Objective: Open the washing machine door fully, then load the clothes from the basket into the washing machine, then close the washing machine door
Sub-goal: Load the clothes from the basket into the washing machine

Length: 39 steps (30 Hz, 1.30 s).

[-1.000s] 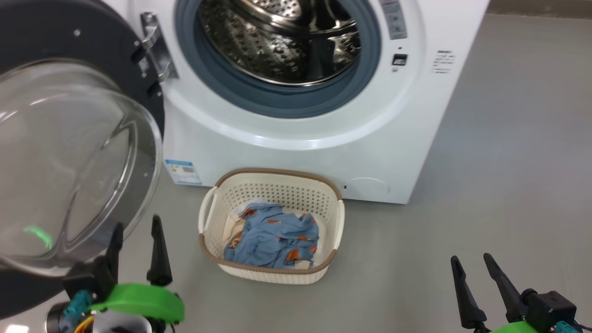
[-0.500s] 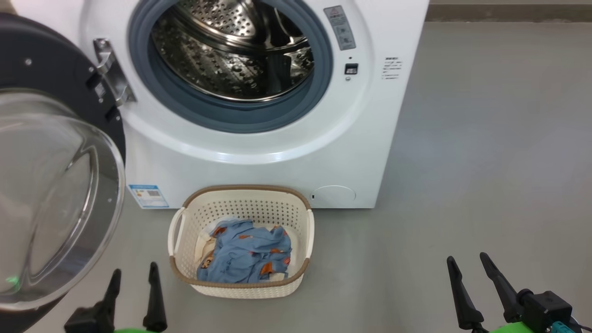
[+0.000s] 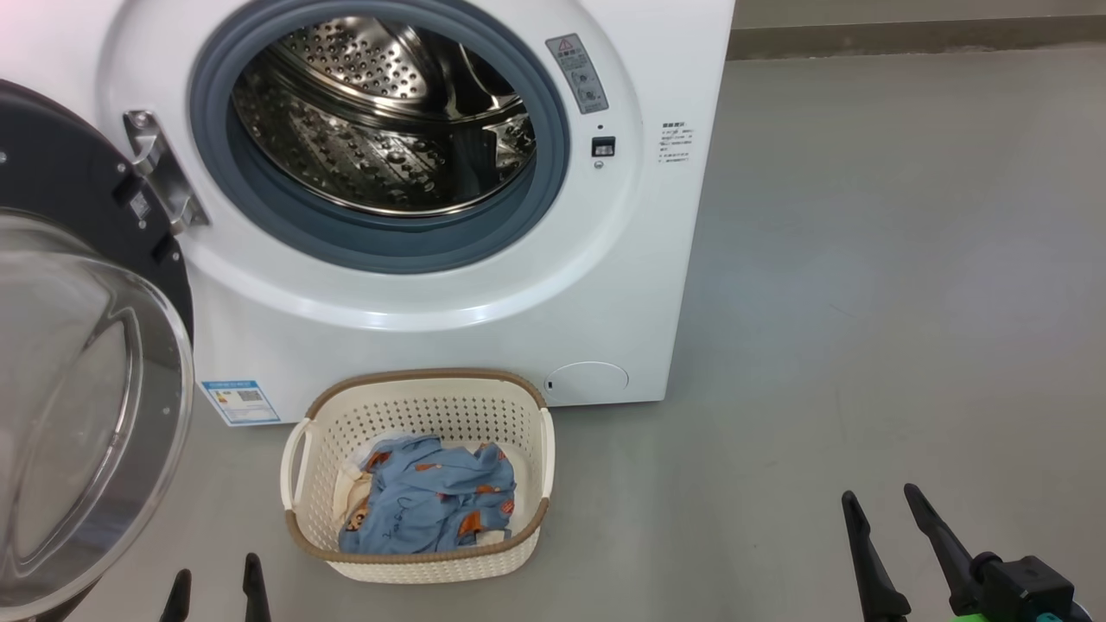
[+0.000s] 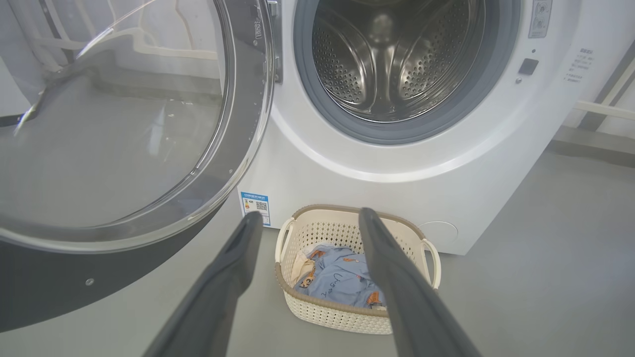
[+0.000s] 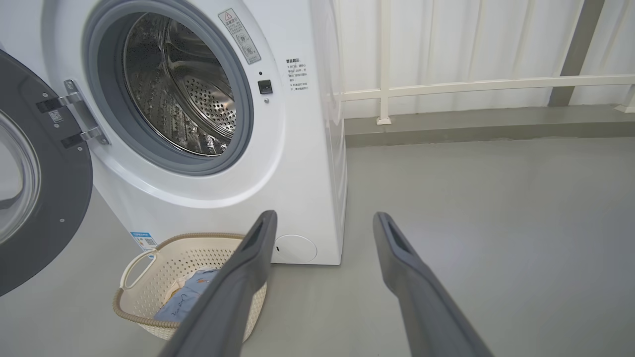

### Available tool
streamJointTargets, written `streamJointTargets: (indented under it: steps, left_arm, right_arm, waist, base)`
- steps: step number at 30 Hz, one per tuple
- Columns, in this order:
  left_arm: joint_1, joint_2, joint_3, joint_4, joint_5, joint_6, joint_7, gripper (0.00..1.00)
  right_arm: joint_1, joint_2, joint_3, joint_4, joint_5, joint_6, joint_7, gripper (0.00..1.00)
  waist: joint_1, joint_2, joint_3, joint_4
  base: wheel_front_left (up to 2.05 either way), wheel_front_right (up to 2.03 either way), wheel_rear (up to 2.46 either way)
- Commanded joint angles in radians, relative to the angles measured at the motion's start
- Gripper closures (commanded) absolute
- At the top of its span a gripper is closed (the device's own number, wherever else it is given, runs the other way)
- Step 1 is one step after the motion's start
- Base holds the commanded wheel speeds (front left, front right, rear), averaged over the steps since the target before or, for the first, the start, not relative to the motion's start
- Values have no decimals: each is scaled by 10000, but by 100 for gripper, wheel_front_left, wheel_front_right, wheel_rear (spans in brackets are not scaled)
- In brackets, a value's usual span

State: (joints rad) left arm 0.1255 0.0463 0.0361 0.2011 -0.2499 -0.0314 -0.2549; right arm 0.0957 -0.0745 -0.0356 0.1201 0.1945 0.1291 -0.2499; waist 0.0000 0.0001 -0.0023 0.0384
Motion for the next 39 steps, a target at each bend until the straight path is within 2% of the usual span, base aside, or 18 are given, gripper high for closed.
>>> streamJointTargets:
  steps: [1, 39]
  left_arm:
    - [-140, 46, 377, -289, 88, -35, -67, 0]
    - [93, 40, 23, -853, 154, -67, -68, 0]
  right_arm:
    - [-50, -158, 207, -276, 7, 16, -118, 0]
    - [202, -36, -599, -269, -297, 16, -118, 0]
  waist:
    - [0, -1, -4, -38]
    - [0, -1, 86, 375]
  base:
    - [0, 0, 0]
    - [0, 0, 0]
